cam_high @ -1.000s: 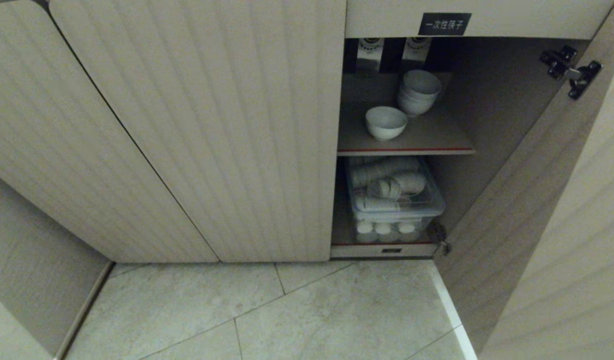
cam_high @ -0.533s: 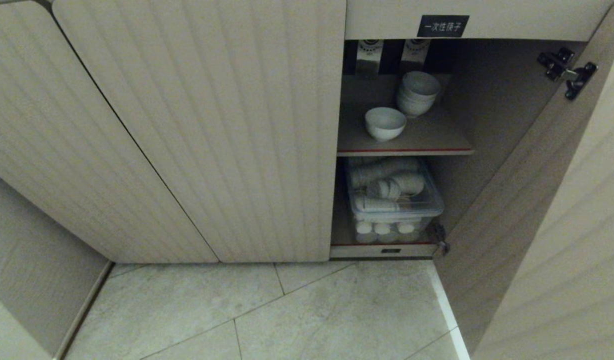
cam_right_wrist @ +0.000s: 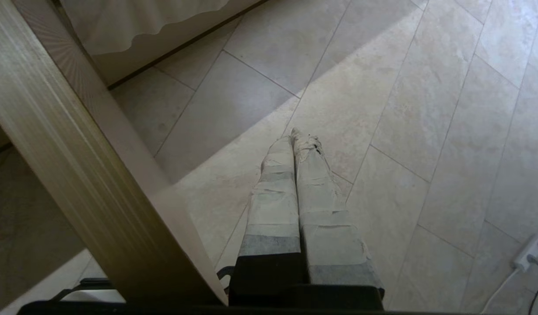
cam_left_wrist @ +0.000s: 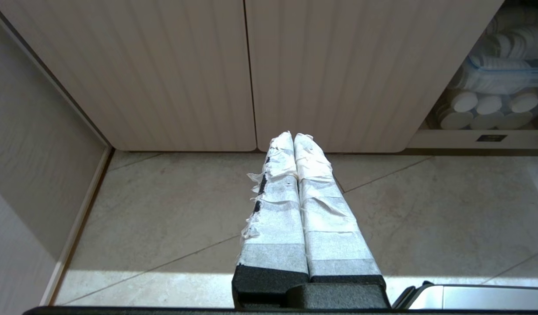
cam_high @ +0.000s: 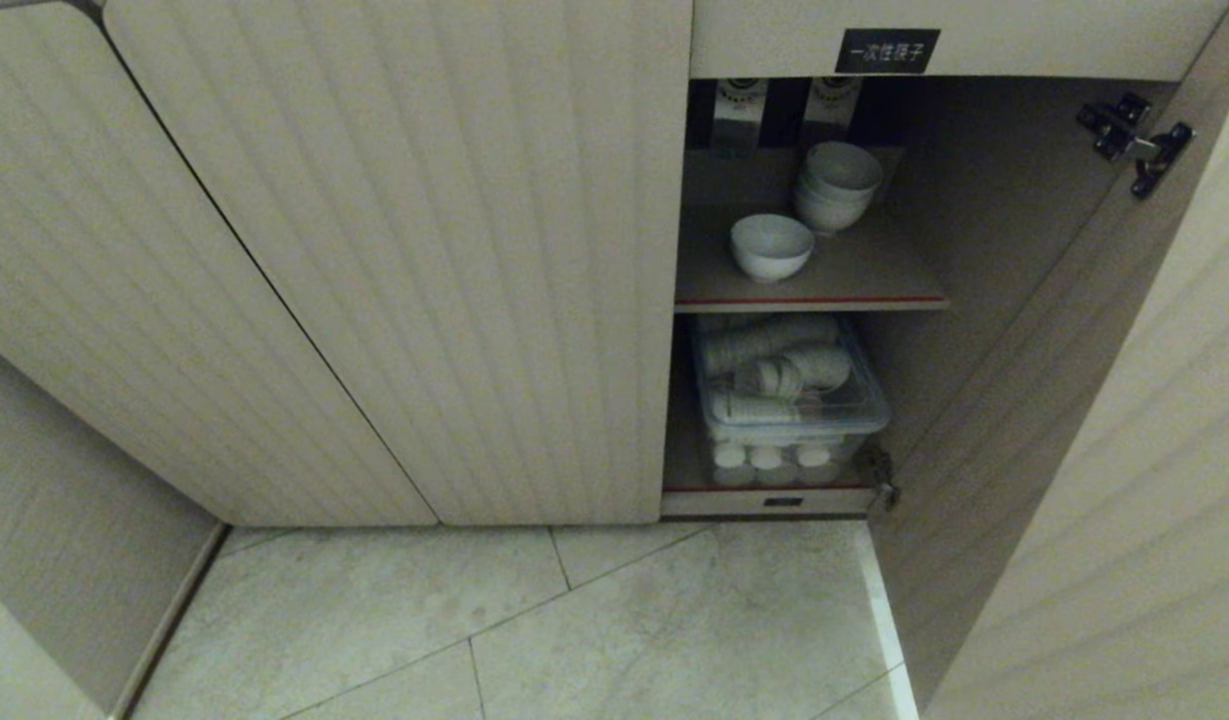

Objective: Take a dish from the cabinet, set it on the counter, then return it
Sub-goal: Close the cabinet door

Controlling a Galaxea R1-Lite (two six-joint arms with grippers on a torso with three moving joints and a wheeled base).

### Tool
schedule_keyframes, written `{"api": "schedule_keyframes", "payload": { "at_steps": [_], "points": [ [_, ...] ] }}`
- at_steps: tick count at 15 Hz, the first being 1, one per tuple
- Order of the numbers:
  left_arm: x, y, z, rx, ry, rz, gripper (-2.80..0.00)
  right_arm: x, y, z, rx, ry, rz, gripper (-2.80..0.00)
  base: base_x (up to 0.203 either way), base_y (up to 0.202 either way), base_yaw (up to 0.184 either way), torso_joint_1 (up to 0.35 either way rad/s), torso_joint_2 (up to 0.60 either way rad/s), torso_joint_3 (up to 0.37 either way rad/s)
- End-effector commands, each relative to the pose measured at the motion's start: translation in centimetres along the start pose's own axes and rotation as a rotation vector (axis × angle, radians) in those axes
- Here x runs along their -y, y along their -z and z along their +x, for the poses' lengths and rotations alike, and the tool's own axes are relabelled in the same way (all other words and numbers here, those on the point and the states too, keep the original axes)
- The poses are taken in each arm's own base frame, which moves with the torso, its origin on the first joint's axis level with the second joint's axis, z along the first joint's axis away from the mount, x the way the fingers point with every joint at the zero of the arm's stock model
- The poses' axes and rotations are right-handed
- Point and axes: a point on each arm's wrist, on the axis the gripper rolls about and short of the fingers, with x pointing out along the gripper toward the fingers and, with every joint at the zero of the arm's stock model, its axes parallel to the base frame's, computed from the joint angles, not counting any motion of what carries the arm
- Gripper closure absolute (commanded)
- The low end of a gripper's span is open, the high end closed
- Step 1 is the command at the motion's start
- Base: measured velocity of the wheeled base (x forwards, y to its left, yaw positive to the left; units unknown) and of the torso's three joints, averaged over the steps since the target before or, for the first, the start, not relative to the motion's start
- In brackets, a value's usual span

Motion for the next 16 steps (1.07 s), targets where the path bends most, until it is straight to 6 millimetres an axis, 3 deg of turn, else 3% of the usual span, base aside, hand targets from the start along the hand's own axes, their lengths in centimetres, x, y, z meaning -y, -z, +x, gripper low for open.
{"api": "schedule_keyframes", "payload": {
  "at_steps": [1,10,16],
  "points": [
    [0.0,0.0,0.0,0.0,-0.001,-0.001,0.0,-0.1,0.3,0.0,-0.009,-0.056,0.001,0.0,0.0,0.0,0.0,0.0,0.0,0.0],
    [0.0,0.0,0.0,0.0,-0.001,-0.001,0.0,1.6,-1.2,-3.0,0.179,-0.231,-0.036,0.0,0.0,0.0,0.0,0.0,0.0,0.0],
    [0.0,0.0,0.0,0.0,-0.001,-0.001,0.0,1.9,-1.2,-3.4,0.197,-0.322,-0.041,0.0,0.0,0.0,0.0,0.0,0.0,0.0]
  ]
}}
